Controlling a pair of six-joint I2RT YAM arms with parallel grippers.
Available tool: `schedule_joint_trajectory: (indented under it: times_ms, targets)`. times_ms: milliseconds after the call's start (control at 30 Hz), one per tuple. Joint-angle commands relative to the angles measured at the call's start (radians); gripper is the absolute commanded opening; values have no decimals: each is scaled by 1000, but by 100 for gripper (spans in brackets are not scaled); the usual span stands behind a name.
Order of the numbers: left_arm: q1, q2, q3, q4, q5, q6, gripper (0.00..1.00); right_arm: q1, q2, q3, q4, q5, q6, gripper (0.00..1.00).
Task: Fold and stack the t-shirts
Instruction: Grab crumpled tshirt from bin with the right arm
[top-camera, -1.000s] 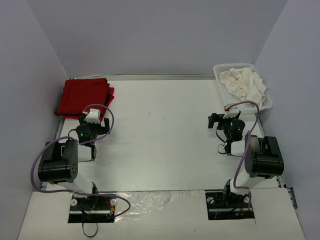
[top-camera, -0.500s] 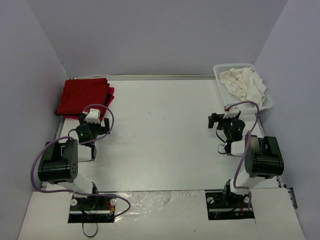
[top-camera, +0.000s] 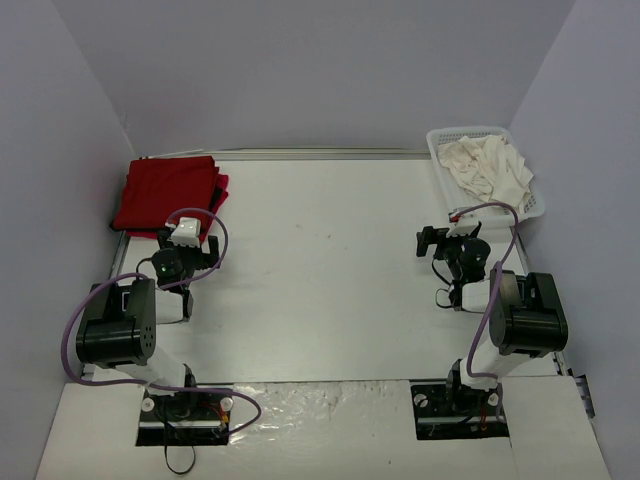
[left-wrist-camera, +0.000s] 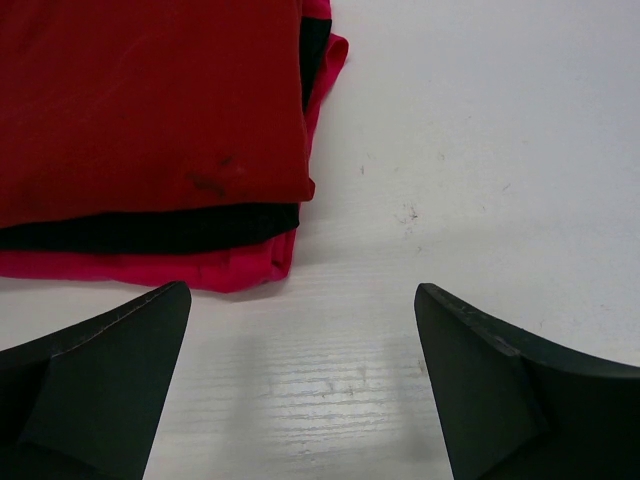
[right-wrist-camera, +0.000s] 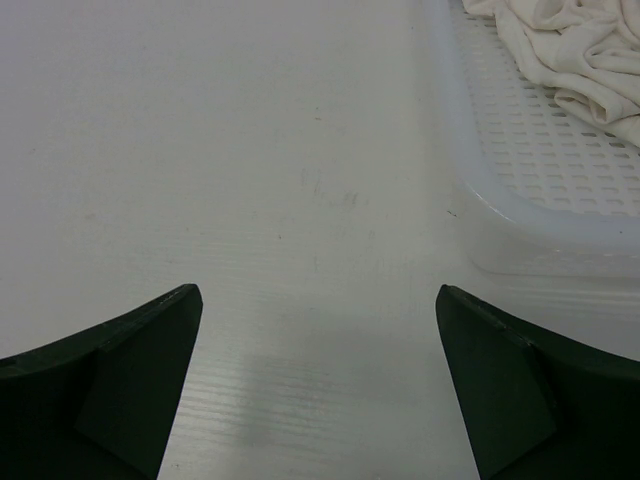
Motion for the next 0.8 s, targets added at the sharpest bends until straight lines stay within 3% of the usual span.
schedule_joint_trajectory:
  times_ms: [0, 567, 700, 767]
  targets:
    - [-4, -22, 9, 15, 15, 15, 94, 7, -8, 21, 74, 10, 0, 100]
    - [-24, -27, 14, 4, -19, 21, 94, 39, -17, 43, 29, 86, -1, 100]
    - [-22, -36, 12, -2, -16, 17, 94, 42, -28, 197, -273, 53, -3, 100]
    - [-21, -53, 24, -31, -17, 17, 94, 45, -55, 188, -303, 26, -18, 100]
